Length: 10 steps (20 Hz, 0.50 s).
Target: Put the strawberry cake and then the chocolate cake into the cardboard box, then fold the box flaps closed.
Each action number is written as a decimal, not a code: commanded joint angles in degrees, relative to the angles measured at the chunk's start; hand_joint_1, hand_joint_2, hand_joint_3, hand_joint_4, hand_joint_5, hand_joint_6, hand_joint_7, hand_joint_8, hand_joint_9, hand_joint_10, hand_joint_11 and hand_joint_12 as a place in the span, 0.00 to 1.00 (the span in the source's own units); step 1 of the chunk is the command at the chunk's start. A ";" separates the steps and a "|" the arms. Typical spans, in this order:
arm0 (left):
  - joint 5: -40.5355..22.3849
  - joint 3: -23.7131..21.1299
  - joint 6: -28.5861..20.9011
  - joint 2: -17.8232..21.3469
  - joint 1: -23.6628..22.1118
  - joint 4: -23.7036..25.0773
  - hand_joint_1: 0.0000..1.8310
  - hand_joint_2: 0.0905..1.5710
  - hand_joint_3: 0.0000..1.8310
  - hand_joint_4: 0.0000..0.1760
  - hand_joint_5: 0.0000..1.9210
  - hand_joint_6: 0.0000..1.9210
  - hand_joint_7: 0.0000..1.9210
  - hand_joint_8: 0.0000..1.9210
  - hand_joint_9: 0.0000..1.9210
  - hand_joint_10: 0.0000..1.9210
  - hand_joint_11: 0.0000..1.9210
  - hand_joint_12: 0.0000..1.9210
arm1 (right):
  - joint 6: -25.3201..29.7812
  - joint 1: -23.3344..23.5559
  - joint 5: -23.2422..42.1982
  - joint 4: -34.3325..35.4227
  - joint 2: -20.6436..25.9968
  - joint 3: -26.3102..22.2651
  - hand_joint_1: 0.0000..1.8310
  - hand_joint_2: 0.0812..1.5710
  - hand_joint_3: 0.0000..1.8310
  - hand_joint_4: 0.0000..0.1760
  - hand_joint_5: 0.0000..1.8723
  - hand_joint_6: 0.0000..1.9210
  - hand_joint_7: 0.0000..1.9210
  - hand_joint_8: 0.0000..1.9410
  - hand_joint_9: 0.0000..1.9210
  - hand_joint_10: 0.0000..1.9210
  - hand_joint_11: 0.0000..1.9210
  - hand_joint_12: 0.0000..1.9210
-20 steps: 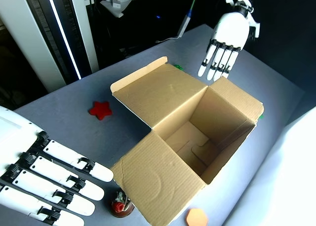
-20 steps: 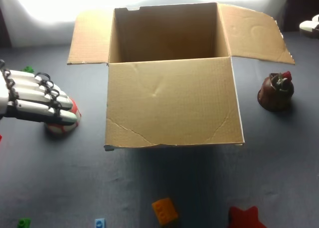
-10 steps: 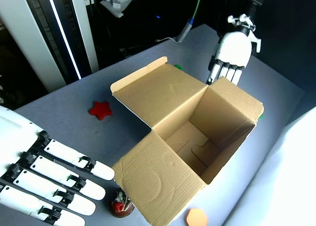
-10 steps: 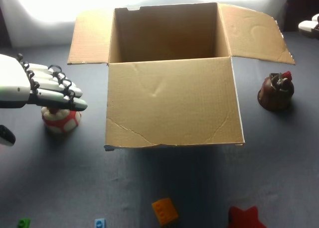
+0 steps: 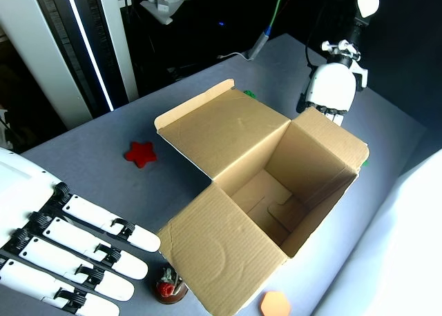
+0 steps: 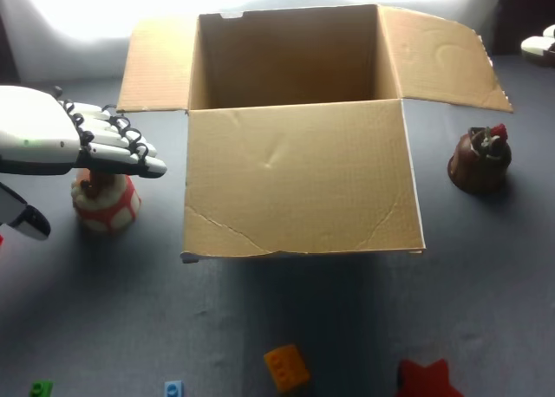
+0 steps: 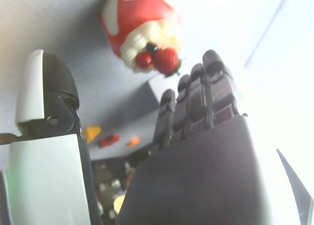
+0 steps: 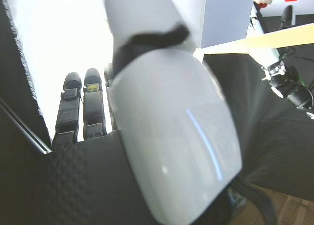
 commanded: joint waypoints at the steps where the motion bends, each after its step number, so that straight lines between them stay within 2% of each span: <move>1: -0.77 0.76 0.02 -0.30 0.04 -3.49 0.68 0.59 0.00 0.33 0.02 0.00 0.03 0.00 0.03 0.00 0.00 0.22 | -0.23 0.40 6.68 -0.15 0.71 0.18 0.68 0.63 0.00 0.22 0.00 0.00 0.01 0.00 0.00 0.00 0.00 0.00; 6: -0.65 4.24 -0.10 -3.35 1.14 -3.50 0.67 0.59 0.00 0.35 0.03 0.00 0.04 0.00 0.04 0.00 0.00 0.27 | -0.23 0.44 6.67 -0.15 0.66 0.17 0.68 0.63 0.01 0.24 0.00 0.00 0.01 0.00 0.00 0.00 0.00 0.00; 7: -0.49 4.78 -0.10 -3.85 1.38 -3.51 0.66 0.59 0.00 0.37 0.04 0.00 0.05 0.00 0.04 0.00 0.00 0.28 | -0.23 0.44 6.66 -0.15 0.63 0.17 0.69 0.63 0.01 0.21 0.01 0.00 0.01 0.00 0.00 0.00 0.01 0.01; 10: -0.35 6.72 -0.11 -5.56 1.61 -3.51 0.66 0.60 0.00 0.35 0.03 0.00 0.05 0.00 0.05 0.00 0.00 0.30 | -0.23 0.44 6.63 -0.15 0.53 0.16 0.69 0.64 0.01 0.20 0.01 0.00 0.01 0.00 0.00 0.00 0.01 0.01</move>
